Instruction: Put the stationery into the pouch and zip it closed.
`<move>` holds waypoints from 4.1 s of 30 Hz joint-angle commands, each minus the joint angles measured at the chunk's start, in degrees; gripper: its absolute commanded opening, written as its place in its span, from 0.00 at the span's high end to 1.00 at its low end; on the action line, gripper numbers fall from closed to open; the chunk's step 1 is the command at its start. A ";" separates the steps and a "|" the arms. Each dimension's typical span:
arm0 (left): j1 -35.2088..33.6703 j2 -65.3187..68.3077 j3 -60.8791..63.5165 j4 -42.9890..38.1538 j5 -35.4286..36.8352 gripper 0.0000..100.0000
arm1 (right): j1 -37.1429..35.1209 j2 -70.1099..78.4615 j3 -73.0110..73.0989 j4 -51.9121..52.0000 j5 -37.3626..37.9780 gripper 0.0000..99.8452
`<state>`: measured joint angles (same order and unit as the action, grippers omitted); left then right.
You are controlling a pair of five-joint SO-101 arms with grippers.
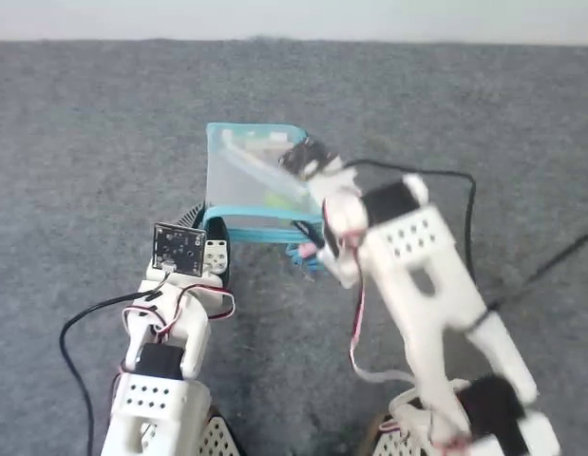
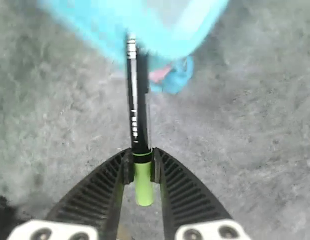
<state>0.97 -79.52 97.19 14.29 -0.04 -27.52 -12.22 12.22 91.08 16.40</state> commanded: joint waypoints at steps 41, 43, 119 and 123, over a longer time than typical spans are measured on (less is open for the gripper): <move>12.13 0.18 -0.22 3.16 -4.22 0.99 | -0.13 -6.02 -20.22 4.18 -3.87 0.85; 12.04 0.18 -0.22 3.16 -4.22 0.99 | 2.68 -10.07 -14.86 1.36 -4.04 0.85; -5.89 0.18 -5.05 -0.70 0.44 0.99 | 1.54 -57.89 64.53 -44.70 -4.13 0.95; -6.24 0.18 -5.05 -0.79 1.14 0.99 | 1.27 -60.44 64.53 -43.12 -3.96 0.95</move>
<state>-4.13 -79.60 97.01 16.04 -0.48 -25.58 -70.15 78.77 46.86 11.82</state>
